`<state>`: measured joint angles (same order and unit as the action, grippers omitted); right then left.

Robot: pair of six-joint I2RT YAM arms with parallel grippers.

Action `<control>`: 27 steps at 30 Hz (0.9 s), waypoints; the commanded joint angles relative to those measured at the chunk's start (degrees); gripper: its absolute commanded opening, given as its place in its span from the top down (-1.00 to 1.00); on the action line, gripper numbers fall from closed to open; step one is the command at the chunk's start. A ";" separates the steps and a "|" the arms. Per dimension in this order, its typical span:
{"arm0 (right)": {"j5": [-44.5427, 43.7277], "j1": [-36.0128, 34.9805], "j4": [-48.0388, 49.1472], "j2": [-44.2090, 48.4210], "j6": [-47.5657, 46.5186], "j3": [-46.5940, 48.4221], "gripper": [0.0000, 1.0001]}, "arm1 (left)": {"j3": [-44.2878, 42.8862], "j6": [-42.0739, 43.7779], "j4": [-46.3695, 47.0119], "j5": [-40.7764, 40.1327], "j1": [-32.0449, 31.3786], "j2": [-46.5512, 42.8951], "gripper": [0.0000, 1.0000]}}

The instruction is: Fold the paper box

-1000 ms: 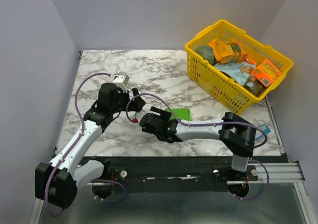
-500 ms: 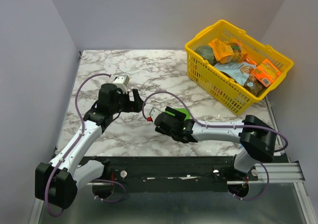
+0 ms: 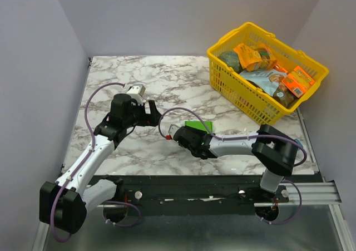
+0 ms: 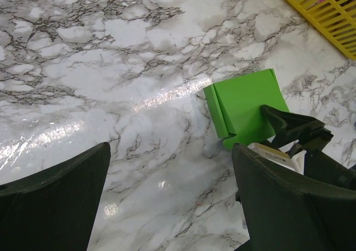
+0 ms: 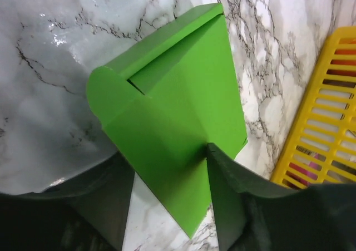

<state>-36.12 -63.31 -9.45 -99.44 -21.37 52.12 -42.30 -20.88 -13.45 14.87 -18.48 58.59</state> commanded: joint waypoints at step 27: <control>35.22 5.11 -27.89 12.15 8.09 11.86 0.86 | 1.17 5.67 1.94 8.24 0.37 -6.10 -0.97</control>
<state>-14.02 -60.47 -27.22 -91.79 -16.62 60.90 -42.22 -18.81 -13.15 20.67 -18.33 58.04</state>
